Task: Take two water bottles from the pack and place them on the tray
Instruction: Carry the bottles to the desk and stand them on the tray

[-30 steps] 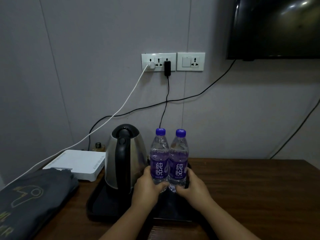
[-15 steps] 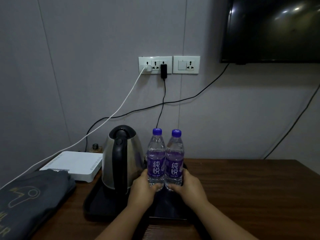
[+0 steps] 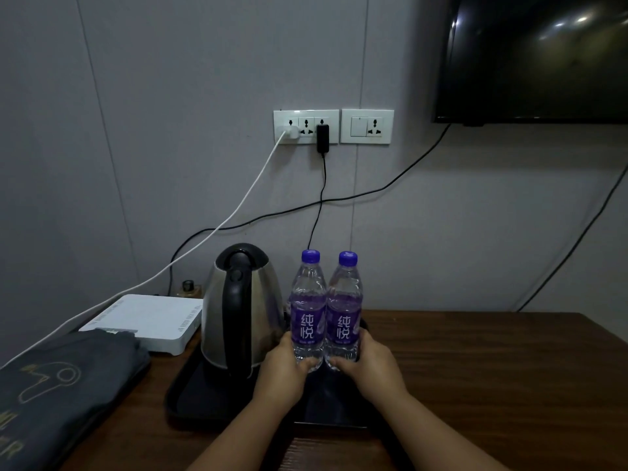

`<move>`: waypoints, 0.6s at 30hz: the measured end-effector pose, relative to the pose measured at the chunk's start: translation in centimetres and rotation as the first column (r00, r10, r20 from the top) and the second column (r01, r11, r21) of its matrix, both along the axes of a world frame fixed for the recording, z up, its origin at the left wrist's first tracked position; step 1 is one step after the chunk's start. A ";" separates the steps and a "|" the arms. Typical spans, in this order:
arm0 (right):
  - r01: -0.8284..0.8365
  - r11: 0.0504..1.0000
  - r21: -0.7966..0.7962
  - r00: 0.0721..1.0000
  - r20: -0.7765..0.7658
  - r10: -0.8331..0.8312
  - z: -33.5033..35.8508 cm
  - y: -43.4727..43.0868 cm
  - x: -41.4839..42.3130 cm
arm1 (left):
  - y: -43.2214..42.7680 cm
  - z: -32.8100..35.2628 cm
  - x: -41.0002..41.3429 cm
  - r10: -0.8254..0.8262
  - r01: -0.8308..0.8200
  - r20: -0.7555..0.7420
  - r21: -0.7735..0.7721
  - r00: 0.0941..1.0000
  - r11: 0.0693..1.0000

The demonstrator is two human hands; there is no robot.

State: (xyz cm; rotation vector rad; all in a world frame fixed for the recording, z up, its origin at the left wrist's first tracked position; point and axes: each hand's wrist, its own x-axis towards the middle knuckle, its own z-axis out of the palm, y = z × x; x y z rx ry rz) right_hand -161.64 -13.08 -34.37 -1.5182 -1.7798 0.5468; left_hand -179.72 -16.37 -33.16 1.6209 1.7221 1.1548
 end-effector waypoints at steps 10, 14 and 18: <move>-0.021 1.000 -0.016 1.000 -0.006 0.021 0.4 0.1 0.1 | 0.3 0.0 0.0 -0.005 0.005 -0.008 -0.012 1.000 1.000; -0.018 1.000 -0.008 1.000 -0.014 0.018 0.3 0.1 0.0 | 0.4 -0.1 0.0 0.000 0.000 -0.010 -0.008 1.000 1.000; -0.027 1.000 0.001 1.000 -0.014 0.027 0.0 0.1 -0.1 | 0.4 -0.2 0.1 0.003 -0.003 0.000 -0.018 1.000 1.000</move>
